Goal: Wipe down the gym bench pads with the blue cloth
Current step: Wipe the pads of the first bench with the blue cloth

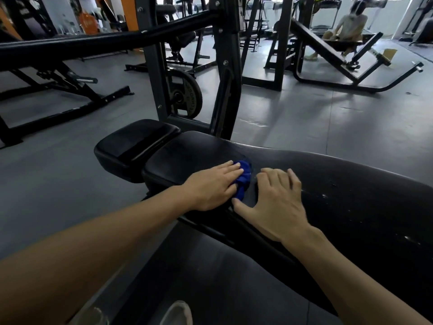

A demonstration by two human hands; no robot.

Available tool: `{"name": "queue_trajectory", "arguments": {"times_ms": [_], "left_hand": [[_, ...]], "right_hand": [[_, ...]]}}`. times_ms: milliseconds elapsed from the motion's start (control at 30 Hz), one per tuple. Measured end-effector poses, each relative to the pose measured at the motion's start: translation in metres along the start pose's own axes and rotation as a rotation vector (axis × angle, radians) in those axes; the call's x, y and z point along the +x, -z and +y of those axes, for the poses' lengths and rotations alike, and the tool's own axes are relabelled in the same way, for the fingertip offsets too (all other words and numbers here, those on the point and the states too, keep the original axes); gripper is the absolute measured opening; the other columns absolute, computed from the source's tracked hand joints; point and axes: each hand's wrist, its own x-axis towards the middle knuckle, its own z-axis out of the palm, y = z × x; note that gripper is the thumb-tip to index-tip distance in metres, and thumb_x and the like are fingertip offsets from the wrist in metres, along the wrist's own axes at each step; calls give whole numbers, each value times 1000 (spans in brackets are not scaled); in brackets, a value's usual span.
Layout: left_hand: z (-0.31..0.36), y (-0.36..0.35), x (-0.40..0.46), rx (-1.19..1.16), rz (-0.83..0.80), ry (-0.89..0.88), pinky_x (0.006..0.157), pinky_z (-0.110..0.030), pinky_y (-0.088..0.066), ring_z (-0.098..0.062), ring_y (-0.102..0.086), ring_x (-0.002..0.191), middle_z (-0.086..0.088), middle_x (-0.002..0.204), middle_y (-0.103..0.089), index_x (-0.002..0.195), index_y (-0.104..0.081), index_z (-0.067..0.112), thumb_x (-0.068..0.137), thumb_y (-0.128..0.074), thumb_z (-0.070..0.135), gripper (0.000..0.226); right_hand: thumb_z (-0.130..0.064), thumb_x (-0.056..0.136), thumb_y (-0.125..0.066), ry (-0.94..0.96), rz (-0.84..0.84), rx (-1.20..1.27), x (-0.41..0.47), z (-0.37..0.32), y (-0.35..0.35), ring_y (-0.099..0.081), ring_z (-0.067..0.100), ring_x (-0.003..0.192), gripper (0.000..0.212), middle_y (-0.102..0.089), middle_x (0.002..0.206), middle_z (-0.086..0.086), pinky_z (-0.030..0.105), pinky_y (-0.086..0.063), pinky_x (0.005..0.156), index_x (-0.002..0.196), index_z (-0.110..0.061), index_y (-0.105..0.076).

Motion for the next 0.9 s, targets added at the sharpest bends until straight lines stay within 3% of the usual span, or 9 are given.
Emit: {"name": "queue_trajectory", "arguments": {"times_ms": [133, 233, 433, 533, 633, 733, 800, 900], "left_hand": [[-42, 14, 4, 31, -3, 154, 121, -21, -2, -9, -4, 157, 2, 171, -11, 163, -19, 15, 110, -31, 31, 56], [-41, 22, 37, 10, 14, 257, 121, -22, -2, -15, -6, 157, -5, 171, -11, 162, -20, 10, 111, -29, 28, 55], [4, 11, 60, 12, 18, 52, 115, -15, 1, -12, -6, 157, -2, 171, -13, 162, -22, 12, 110, -34, 26, 54], [-11, 7, 34, 24, -18, -37, 111, -9, 4, -7, -3, 156, 4, 170, -11, 162, -21, 16, 110, -35, 28, 55], [-43, 15, 38, 42, -21, 62, 114, -11, 2, -10, -6, 157, -1, 171, -12, 162, -21, 13, 110, -34, 26, 55], [-50, 27, 77, -6, -10, 225, 120, -25, -12, -19, -17, 155, -8, 168, -22, 158, -29, 7, 110, -31, 25, 52], [-30, 27, 100, -35, 12, 208, 116, -30, -21, -22, -27, 150, -10, 163, -33, 152, -38, 5, 108, -34, 22, 47], [3, 13, 98, -36, 16, 37, 118, -22, -11, -18, -22, 153, -7, 166, -29, 156, -36, 8, 108, -38, 21, 50]], "right_hand": [[-86, 77, -30, -39, -29, -28, 7, 7, 0, -31, 20, 143, 94, -44, 148, 1, 47, -4, 124, 137, -17, -50], [-85, 78, -28, -35, -43, -43, 10, 6, 1, -36, 19, 139, 94, -50, 143, 0, 45, -3, 124, 135, -16, -52], [-85, 80, -18, 54, -59, -156, 20, 4, 4, -50, 21, 123, 93, -62, 123, 2, 46, -9, 123, 122, -14, -62], [-84, 81, -18, 55, -52, -156, 16, 4, 2, -48, 19, 129, 95, -62, 130, 1, 47, -7, 123, 128, -13, -62], [-83, 81, -21, 29, -53, -135, 14, 4, 0, -45, 19, 132, 95, -59, 133, 1, 47, -5, 124, 130, -12, -60], [-81, 82, -22, 10, -48, -119, 16, 3, -1, -46, 18, 130, 91, -59, 129, 0, 45, -4, 124, 128, -12, -60], [-80, 83, -21, 8, -43, -118, 16, 2, -1, -46, 17, 130, 91, -59, 132, 1, 44, -5, 124, 130, -12, -60], [-80, 84, -19, 34, -38, -108, 17, 5, -3, -48, 15, 129, 90, -61, 132, 0, 43, -7, 124, 130, -14, -61]]}}
